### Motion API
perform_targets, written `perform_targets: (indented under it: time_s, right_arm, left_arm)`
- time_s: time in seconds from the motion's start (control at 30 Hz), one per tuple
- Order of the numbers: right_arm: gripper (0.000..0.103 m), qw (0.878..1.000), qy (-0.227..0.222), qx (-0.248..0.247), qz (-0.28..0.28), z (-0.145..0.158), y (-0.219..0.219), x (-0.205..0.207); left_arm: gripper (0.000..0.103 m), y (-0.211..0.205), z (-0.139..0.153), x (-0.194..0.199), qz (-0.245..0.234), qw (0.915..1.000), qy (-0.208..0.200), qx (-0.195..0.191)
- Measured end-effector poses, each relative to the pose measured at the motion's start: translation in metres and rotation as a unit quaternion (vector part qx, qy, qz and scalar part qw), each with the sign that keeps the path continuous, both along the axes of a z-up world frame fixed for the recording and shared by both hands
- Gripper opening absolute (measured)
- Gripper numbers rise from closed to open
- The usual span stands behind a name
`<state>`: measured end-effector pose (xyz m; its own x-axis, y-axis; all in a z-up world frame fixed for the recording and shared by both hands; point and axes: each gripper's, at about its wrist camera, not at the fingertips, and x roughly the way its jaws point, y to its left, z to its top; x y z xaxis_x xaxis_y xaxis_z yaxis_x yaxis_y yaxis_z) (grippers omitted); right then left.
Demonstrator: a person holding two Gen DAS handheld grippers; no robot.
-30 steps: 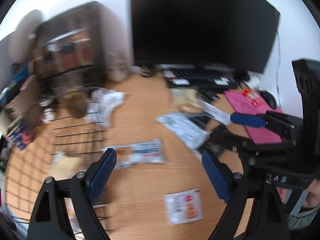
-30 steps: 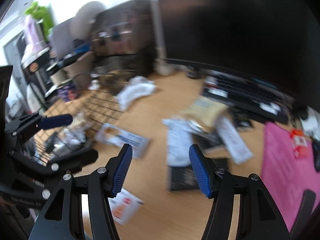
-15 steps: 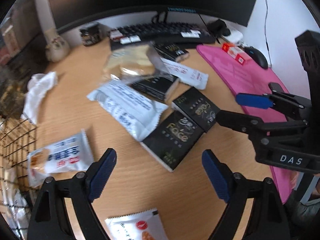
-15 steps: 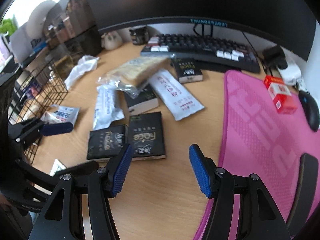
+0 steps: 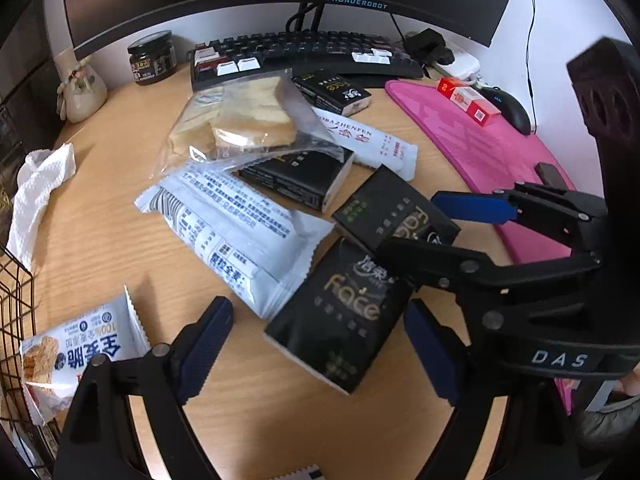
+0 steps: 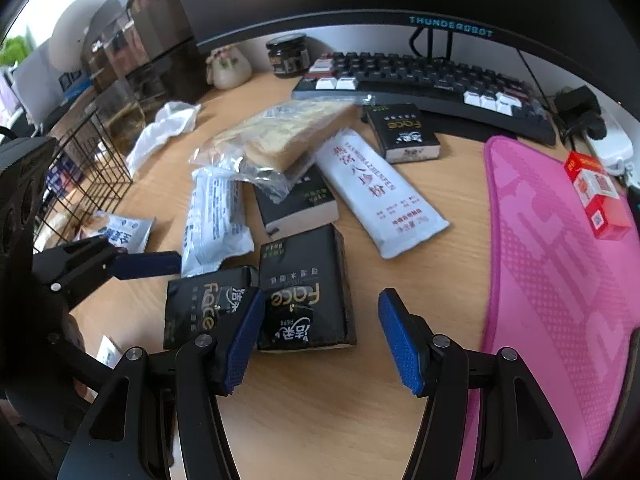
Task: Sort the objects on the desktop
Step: 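Grasp a Face tissue pack with the left gripper while the right grasps a black box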
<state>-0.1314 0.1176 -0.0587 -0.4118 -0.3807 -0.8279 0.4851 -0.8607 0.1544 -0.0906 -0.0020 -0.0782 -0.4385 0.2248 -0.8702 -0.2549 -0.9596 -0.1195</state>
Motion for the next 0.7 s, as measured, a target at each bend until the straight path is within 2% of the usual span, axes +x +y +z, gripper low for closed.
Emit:
perform_targets:
  time_s: [0.13, 0.17, 0.2, 0.23, 0.27, 0.4, 0.5, 0.57, 0.7]
  right_arm:
    - [0.060, 1.000, 0.001, 0.001, 0.011, -0.004, -0.008, -0.002]
    - [0.055, 1.000, 0.003, 0.002, 0.014, -0.004, -0.008, -0.001]
    - [0.048, 1.000, 0.008, 0.008, 0.016, -0.005, -0.008, 0.001]
    - [0.026, 1.000, 0.013, 0.019, 0.017, -0.005, -0.008, 0.003]
    - [0.021, 0.999, 0.016, 0.027, 0.015, -0.005, -0.005, 0.004]
    - [0.020, 1.000, 0.010, 0.026, -0.004, -0.004, 0.022, 0.006]
    - [0.020, 0.999, 0.009, 0.030, -0.023, -0.004, 0.045, 0.010]
    - [0.020, 0.999, 0.010, 0.030, -0.034, -0.002, 0.057, 0.013]
    - [0.020, 0.999, 0.011, 0.024, -0.040, 0.001, 0.070, 0.018]
  left_arm:
    - [0.087, -0.002, -0.002, 0.000, 0.001, 0.9998, 0.007, -0.018]
    - [0.087, -0.002, -0.002, 0.000, 0.002, 0.9998, 0.007, -0.019]
    - [0.087, -0.003, -0.002, 0.000, 0.003, 0.9998, 0.007, -0.018]
    - [0.087, -0.004, -0.001, 0.001, 0.005, 0.9998, 0.007, -0.016]
    - [0.087, -0.004, -0.001, 0.001, 0.007, 0.9999, 0.006, -0.012]
    - [0.087, -0.004, 0.000, 0.002, 0.012, 0.9999, 0.006, -0.003]
    - [0.077, 0.003, 0.001, 0.005, 0.012, 0.9997, 0.012, -0.017]
    - [0.064, 0.008, 0.003, 0.007, 0.007, 0.9997, 0.015, -0.017]
    - [0.058, 0.015, 0.005, 0.009, 0.006, 0.9996, 0.019, -0.022]
